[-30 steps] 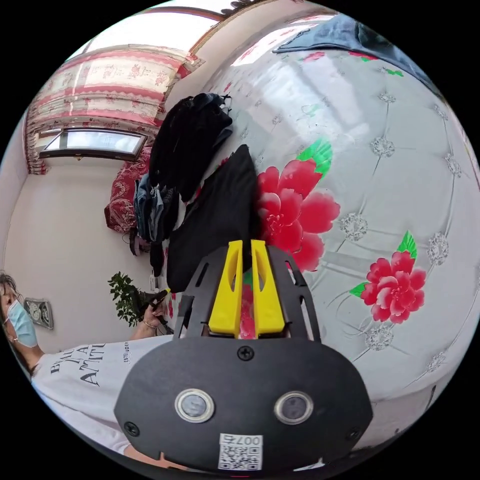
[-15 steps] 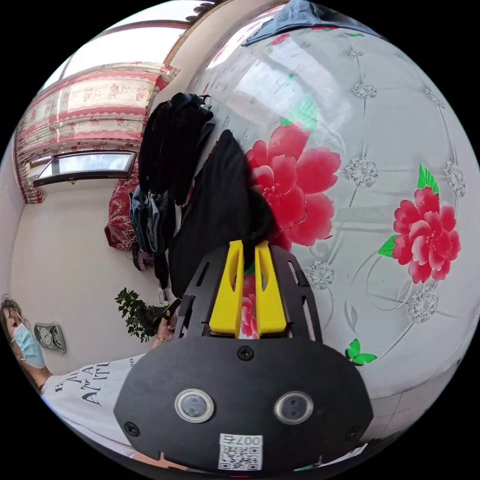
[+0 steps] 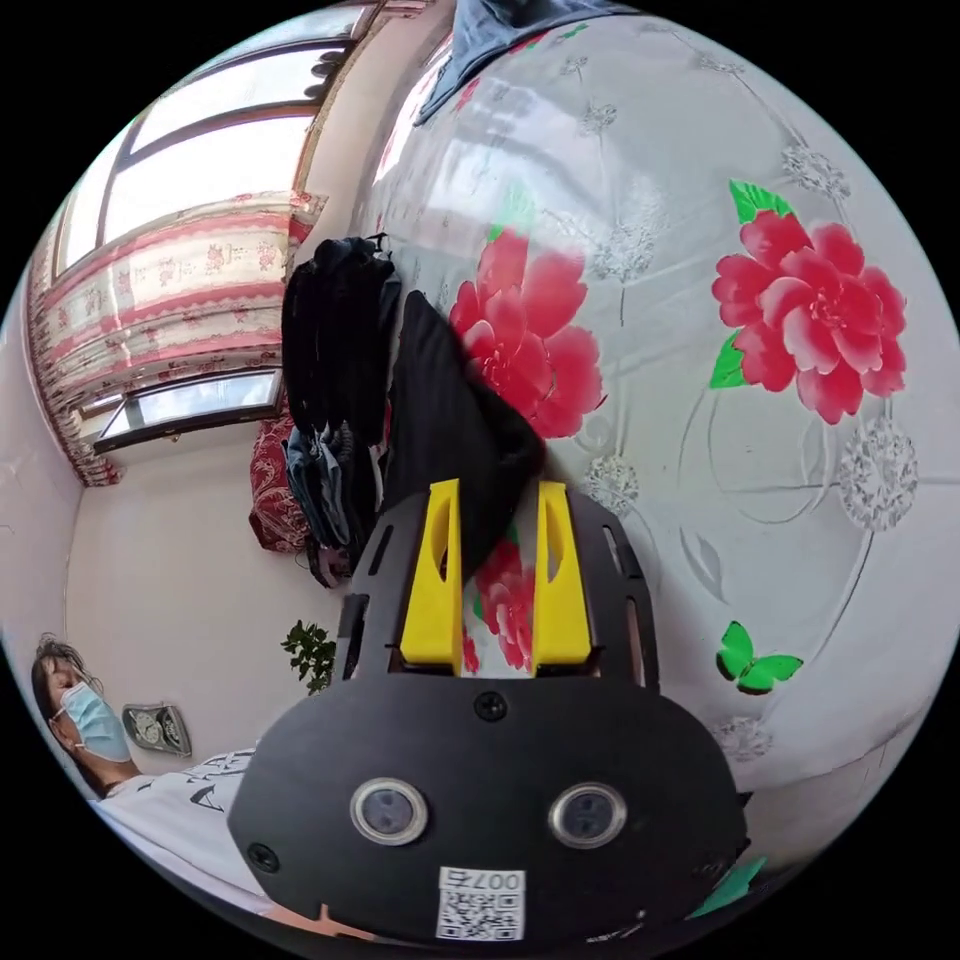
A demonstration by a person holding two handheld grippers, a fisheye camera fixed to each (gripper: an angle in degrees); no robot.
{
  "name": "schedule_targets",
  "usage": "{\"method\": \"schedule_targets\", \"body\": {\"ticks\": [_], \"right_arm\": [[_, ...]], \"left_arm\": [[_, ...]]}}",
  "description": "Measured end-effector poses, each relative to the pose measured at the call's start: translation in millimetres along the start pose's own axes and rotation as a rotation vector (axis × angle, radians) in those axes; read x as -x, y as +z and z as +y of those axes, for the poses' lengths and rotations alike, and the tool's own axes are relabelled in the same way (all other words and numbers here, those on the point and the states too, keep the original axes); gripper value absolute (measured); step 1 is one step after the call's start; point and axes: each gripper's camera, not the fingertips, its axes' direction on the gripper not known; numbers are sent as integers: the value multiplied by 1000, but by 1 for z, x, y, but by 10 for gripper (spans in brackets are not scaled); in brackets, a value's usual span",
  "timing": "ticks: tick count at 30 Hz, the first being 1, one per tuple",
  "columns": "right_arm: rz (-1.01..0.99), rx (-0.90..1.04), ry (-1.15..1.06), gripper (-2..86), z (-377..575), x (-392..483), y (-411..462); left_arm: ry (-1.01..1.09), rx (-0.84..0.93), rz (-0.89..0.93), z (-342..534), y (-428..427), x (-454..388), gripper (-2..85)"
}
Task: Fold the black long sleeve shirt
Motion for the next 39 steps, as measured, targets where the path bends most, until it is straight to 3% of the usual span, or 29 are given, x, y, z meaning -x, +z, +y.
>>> {"method": "schedule_targets", "body": {"ticks": [4,6,11,14,17,20,22,25,29,35,39], "right_arm": [[-83,-55,1,43,2,29,17],[-54,-15,-140,39,5,79,31],[53,236,-797,33,88,281,123],[54,444,-1071,39,176,343,206],[71,613,-1158,55,249,344,295],[102,862,-1102,71,289,306,374],[70,913,-1034,81,288,289,385],[7,767,-981,93,241,283,354],[128,511,-809,109,121,254,308],[137,505,-461,130,-4,180,320],[139,548,-422,123,-29,159,351]], "left_arm": [[-92,-45,144,6,3,14,57],[-124,-50,206,8,4,22,65],[-125,-81,242,17,-13,46,80],[-110,-110,243,25,-26,59,93],[-131,-151,293,38,-35,77,108],[-179,-164,343,53,-35,96,119],[-212,-170,389,63,-33,106,125],[-236,-146,450,74,-25,115,139],[-242,-128,574,77,-6,112,170],[-285,-89,653,58,37,100,205],[-311,-85,660,45,55,99,184]]}}
